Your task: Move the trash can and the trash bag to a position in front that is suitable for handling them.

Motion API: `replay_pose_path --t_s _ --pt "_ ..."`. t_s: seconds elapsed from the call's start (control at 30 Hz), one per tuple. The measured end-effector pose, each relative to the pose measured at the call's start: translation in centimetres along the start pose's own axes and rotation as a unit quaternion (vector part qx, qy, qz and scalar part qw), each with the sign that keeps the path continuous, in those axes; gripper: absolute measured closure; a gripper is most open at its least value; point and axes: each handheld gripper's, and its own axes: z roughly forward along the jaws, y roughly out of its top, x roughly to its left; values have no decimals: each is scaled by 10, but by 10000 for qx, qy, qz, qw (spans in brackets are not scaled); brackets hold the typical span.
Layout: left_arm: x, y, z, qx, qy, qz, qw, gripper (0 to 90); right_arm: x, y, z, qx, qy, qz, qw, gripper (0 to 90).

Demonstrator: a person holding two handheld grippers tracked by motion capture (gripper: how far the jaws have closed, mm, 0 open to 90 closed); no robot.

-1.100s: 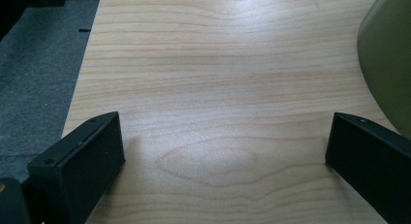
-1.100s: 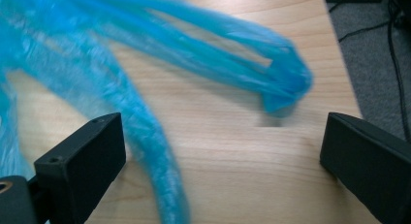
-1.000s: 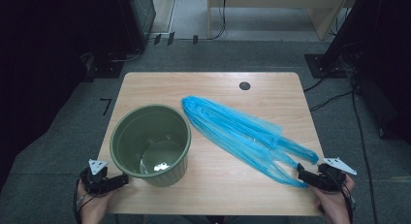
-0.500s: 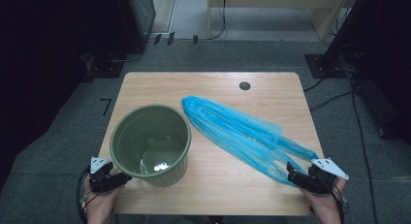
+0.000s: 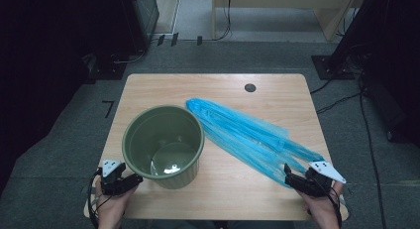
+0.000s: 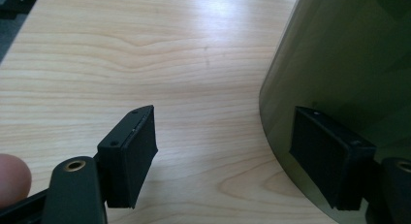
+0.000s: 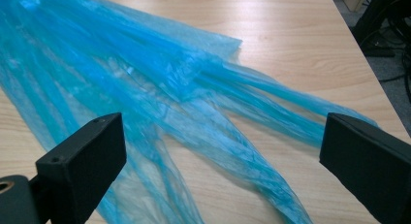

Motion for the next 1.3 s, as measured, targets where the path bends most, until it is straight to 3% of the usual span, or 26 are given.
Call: replay_pose_path --t_s 0.1,0.17,0.2,0.3,0.33,0.5,0.73,1.0,1.13,1.17,1.23,1.27,1.3 --pt "-8 1 3 3 -71 36 10000 246 6 3 -1 -36 104 152 9998 61" --pt "-14 1 4 10 -124 109 9999 247 11 5 1 -42 179 108 9998 82" --pt "-16 2 5 13 -144 142 9998 248 19 6 2 -66 182 42 9998 135" --pt "-24 2 7 20 -196 218 9996 248 25 6 5 -58 185 -32 9998 137" --pt "-28 2 9 17 -222 257 9994 248 31 7 10 -23 121 -127 9998 136" --pt "-38 2 12 32 -288 365 9989 248 38 10 20 38 -3 -6 10000 133" --pt "-56 -2 18 164 -535 589 9967 248 49 17 38 101 4 143 9998 41" --pt "-66 -4 22 190 -644 622 9958 247 61 22 58 199 -76 214 9995 0" --pt "-62 0 24 155 -654 522 9964 245 85 27 60 108 200 28 9997 17" --pt "-58 7 26 74 -603 310 9977 246 92 29 61 65 231 -59 9997 32" --pt "-56 11 27 11 -574 234 9981 251 99 30 61 31 174 -121 9998 49" --pt "-55 19 28 -107 -550 127 9983 252 111 34 63 -61 5 -186 9998 117" --pt "-55 22 29 -158 -544 79 9984 255 116 36 65 -96 39 -173 9998 133"
